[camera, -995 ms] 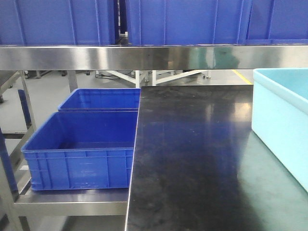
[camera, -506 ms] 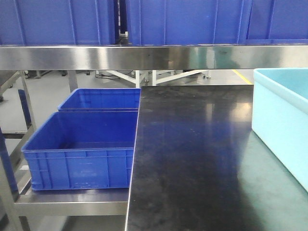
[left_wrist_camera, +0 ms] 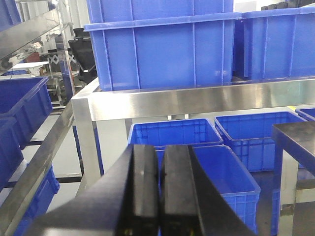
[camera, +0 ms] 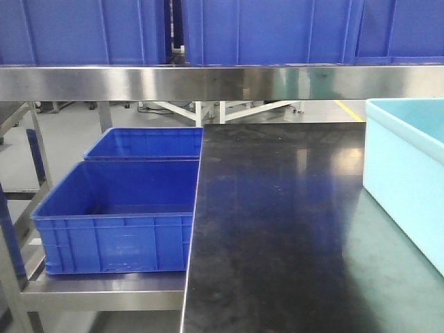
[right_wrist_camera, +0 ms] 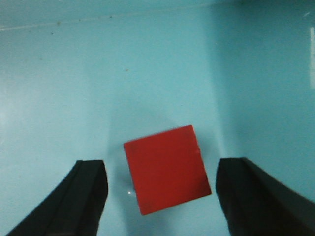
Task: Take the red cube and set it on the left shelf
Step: 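Close the right gripper on the red cube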
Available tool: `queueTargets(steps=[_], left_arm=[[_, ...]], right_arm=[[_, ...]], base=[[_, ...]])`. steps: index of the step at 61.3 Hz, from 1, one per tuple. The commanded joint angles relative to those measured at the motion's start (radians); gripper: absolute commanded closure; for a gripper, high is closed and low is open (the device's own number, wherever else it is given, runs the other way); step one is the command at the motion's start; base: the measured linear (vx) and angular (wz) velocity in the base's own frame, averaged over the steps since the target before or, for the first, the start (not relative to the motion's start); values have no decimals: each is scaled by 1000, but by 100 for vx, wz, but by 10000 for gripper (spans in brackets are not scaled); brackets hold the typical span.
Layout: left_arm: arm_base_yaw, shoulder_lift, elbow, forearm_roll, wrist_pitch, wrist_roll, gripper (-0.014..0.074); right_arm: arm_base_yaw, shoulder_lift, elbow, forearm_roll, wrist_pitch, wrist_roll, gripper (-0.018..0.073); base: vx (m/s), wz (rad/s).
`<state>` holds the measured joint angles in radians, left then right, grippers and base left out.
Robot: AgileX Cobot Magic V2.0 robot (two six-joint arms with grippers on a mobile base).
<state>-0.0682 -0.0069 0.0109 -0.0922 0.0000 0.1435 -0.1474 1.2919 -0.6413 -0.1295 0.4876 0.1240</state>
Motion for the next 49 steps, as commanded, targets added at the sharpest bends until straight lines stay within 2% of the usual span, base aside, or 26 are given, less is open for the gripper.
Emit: queueTargets(steps=[1,9,16,22,25,35,49], left_arm=[[-4,8,22,-6,-84,1,491],[-4,8,22,-6,-84,1,491],[-4,8,22,-6,-84,1,491],[-4,8,22,-6,-84,1,491],[-4,8,22,-6,-84,1,491],[-4,8,22,-6,-84,1,491],[-4,8,22,-6,-84,1,491]], right_arm=[[-7,-11,-34,-8,-50,-3,-12],[-7,-8,-34,-8,-50,-3,38],[-7,-8,-37,-8,-50,-3,230],[-7,-10,-58,-8,-43,-3,447],[-7,-17,-72,-6,-32,-3,522],[23,-85,-122,5,-19,-3,493],[153,-242,-146,5,-70,-3,494]], base=[[0,0],[0,0],[0,0],[0,0],[0,0],[0,0],[0,0]])
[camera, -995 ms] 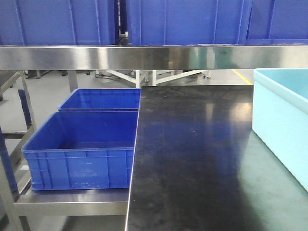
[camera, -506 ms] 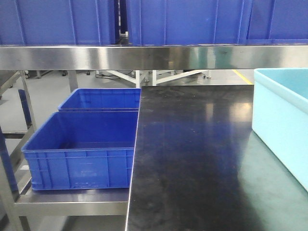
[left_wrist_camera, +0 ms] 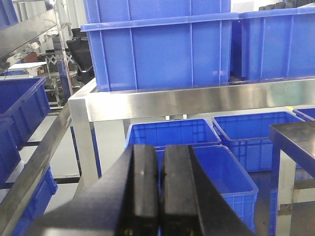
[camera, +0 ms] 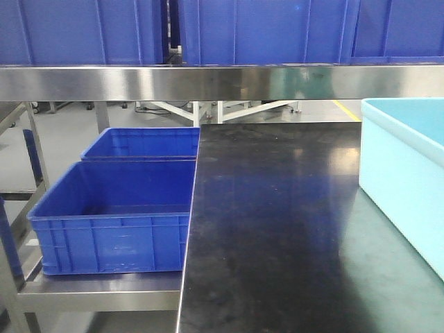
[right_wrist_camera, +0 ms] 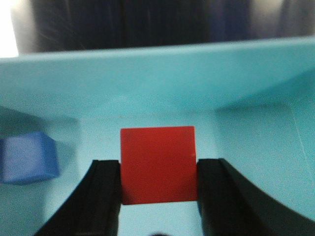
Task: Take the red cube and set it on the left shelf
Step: 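Close the right gripper on the red cube, then lift the red cube up out of the light-blue bin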
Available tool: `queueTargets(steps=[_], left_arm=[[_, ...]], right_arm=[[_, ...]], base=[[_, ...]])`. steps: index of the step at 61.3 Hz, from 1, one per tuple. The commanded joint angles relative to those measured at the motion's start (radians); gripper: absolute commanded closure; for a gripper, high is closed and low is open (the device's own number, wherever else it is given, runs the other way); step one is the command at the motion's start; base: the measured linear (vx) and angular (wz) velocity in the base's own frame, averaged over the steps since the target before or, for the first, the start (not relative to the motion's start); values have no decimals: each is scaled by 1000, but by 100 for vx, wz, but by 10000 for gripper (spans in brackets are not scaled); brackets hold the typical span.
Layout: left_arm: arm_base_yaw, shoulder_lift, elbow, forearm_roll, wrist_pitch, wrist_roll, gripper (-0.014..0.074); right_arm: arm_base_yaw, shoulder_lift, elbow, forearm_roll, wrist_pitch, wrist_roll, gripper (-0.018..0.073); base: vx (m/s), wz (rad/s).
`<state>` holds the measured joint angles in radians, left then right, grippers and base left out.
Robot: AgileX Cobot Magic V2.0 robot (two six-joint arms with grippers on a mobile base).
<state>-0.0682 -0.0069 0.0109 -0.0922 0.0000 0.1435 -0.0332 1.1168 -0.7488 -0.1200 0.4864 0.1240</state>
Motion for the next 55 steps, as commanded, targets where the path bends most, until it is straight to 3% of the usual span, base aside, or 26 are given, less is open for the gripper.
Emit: queueTargets(steps=[1,20,55], left_arm=[[-4,8,22,-6,-84,1,491],[-4,8,22,-6,-84,1,491],[-4,8,22,-6,-84,1,491]], right_arm=[[49,-76,-39,-4,-68,-3,494],[248,-265,-15,-4,-47,-3,494],[253,-539,268,-4,-249,-3,494]], base=[[0,0],[-1,-4],[0,-4]])
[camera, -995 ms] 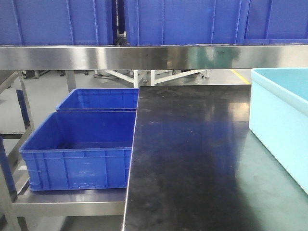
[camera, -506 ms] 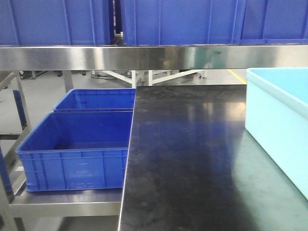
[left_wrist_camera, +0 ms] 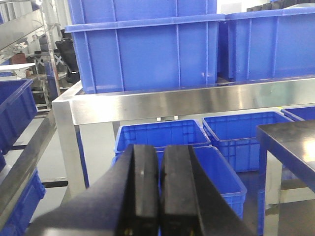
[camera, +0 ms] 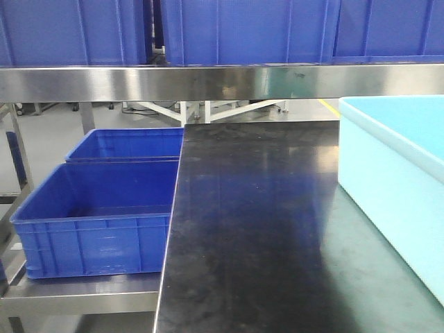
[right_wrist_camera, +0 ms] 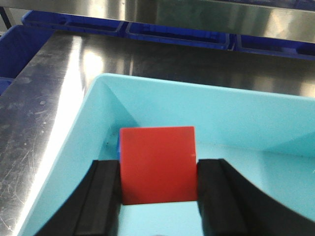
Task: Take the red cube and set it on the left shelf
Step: 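Lift the red cube up out of the light-blue bin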
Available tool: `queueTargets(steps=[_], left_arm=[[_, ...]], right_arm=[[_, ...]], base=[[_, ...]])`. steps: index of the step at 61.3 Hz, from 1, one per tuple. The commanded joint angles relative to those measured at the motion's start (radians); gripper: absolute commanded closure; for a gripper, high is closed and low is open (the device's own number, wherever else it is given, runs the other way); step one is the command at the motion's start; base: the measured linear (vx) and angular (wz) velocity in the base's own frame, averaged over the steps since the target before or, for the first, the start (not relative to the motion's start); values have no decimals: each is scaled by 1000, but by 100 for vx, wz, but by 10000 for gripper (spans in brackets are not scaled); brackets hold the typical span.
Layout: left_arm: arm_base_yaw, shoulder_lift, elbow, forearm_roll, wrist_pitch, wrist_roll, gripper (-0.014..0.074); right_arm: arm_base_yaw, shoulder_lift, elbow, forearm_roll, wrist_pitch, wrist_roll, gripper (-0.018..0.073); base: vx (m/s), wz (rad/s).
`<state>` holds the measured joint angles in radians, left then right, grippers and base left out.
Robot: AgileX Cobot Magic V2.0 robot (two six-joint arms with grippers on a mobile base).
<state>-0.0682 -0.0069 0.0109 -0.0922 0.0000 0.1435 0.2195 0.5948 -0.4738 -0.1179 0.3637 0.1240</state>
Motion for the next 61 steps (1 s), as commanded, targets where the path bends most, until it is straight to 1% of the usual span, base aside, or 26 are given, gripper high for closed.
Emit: queueTargets(steps=[1,15,61], left_arm=[[-4,8,22,-6,-84,1,491],[-4,8,22,-6,-84,1,491],[-4,8,22,-6,-84,1,491]], right_arm=[[1,-20,-2,-6,-135,-3,494],[1,-29,13,-6,-195,-3,494],[1,-29,13,-6,-194,-3,494]], base=[[0,0],[0,0],[0,2]])
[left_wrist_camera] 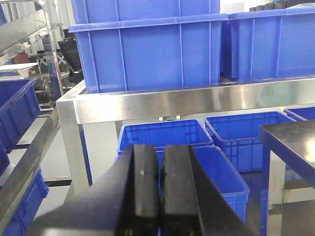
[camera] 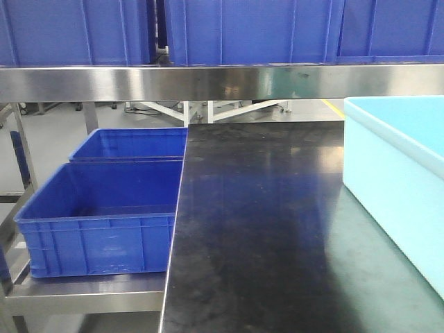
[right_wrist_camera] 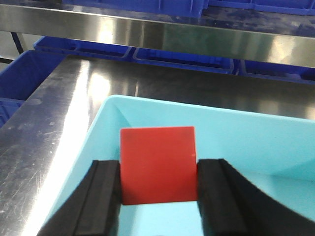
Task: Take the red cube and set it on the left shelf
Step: 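Lift the red cube up out of the light-blue bin, then turn the base away from the table holding the cube in the right gripper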
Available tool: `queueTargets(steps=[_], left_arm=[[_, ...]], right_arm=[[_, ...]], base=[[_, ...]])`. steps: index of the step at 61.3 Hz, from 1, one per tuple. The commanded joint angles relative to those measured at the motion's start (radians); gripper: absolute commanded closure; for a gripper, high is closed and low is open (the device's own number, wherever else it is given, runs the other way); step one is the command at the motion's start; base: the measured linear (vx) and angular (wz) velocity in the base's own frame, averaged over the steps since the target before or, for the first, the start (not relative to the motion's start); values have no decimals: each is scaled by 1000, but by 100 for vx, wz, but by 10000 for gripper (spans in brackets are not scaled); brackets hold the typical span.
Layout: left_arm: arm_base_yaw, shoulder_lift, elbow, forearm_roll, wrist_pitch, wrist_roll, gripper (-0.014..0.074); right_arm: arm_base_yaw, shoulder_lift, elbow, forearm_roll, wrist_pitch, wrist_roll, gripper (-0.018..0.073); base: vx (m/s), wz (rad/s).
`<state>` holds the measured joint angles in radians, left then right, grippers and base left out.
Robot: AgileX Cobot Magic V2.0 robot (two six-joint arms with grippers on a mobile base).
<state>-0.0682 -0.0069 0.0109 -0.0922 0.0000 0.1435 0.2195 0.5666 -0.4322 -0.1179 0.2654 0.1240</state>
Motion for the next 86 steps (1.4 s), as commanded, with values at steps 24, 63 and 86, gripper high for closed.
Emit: queueTargets(steps=[24,63,86], left_arm=[[-4,8,22,-6,-84,1,491],[-4,8,22,-6,-84,1,491],[-4,8,22,-6,-84,1,491]], right_arm=[[1,-1,-29,-6,-96,-3,494],[1,-1,-29,-6,-96,-3,494],[1,-1,-29,-6,-96,-3,494]], base=[[0,0],[-3,6],[-10,1]])
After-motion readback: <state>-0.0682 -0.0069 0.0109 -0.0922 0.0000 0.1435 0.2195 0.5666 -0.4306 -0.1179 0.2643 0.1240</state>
